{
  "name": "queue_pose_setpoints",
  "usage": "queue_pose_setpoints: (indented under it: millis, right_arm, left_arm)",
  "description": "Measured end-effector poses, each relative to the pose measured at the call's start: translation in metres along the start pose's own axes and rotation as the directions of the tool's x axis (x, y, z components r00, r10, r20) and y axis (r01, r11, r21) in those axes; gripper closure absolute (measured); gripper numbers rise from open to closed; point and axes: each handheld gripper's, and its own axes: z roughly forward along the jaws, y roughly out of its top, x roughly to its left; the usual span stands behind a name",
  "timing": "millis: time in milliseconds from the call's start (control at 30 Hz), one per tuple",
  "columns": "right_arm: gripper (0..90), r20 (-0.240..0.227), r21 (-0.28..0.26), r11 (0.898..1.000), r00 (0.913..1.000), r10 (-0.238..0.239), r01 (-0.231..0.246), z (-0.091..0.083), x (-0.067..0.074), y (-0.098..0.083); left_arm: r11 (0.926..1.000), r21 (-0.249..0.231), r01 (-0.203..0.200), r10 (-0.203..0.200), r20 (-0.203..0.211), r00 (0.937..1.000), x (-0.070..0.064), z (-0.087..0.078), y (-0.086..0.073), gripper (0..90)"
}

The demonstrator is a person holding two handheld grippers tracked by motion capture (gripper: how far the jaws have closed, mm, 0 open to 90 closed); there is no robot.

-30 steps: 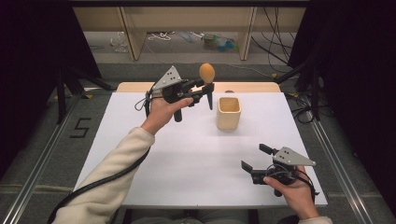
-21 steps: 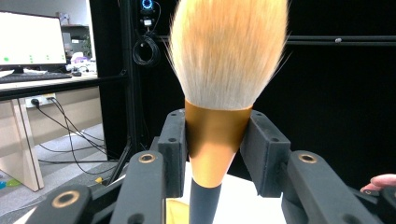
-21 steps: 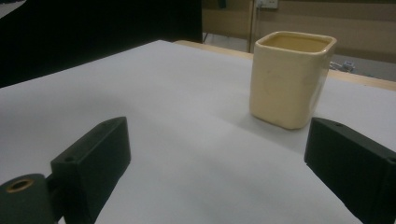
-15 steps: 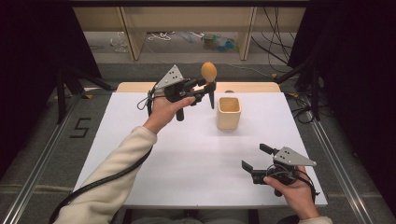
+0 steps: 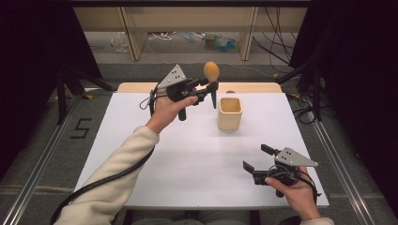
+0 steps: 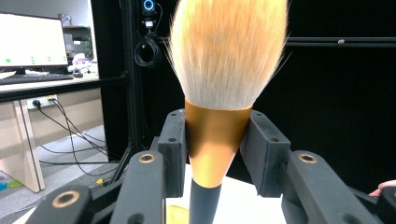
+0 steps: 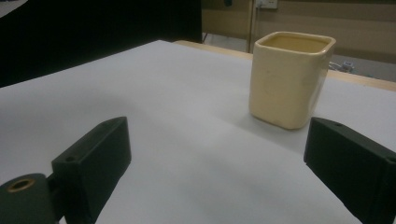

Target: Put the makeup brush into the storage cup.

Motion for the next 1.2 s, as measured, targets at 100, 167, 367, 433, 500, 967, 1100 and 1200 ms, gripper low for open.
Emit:
queue_pose_setpoints:
  millis: [100, 167, 367, 433, 500, 967, 1100, 1200]
  right_arm:
    - [8.5, 0.002, 0.007, 1.0, 1.0, 0.0, 0.0, -0.001, 0.0, 0.0]
    - [8.5, -0.003, 0.009, 1.0, 1.0, 0.002, -0.002, -0.001, 0.0, 0.0]
    - [8.5, -0.003, 0.005, 1.0, 1.0, -0.001, 0.001, -0.001, 0.0, 0.0]
    - [8.5, -0.013, -0.015, 1.0, 0.9999, 0.009, -0.009, 0.001, 0.0, -0.001]
    - [8.5, -0.01, -0.01, 1.0, 0.9999, 0.007, -0.008, 0.001, 0.0, 0.0]
    - [8.6, -0.014, -0.018, 1.0, 0.9998, 0.01, -0.01, 0.001, 0.0, -0.001]
    - [8.6, -0.015, -0.01, 1.0, 0.9998, 0.01, -0.011, 0.001, 0.0, 0.0]
    - [8.6, -0.015, -0.009, 1.0, 0.9999, 0.008, -0.008, 0.001, 0.0, 0.0]
  left_arm:
    - [1.0, -0.001, -0.004, 0.004, 0.002, 1.0, 0.0, 0.001, 0.0, 62.3]
    - [1.0, 0.001, -0.004, 0.004, -0.001, 1.0, 0.0, 0.001, 0.0, 62.3]
    - [1.0, -0.004, -0.006, 0.006, -0.003, 1.0, 0.001, 0.003, 0.0, 62.3]
    - [1.0, -0.002, -0.002, 0.002, -0.003, 1.0, 0.001, 0.004, 0.0, 62.3]
    - [1.0, -0.008, 0.005, -0.006, -0.004, 1.0, 0.001, 0.005, -0.001, 62.3]
    - [1.0, -0.003, -0.008, 0.008, -0.007, 0.9999, 0.001, 0.011, -0.002, 62.3]
    - [0.9999, -0.005, -0.011, 0.011, -0.006, 0.9999, 0.001, 0.012, -0.002, 62.3]
    - [0.9999, -0.007, -0.011, 0.011, -0.008, 0.9999, 0.001, 0.012, -0.002, 62.3]
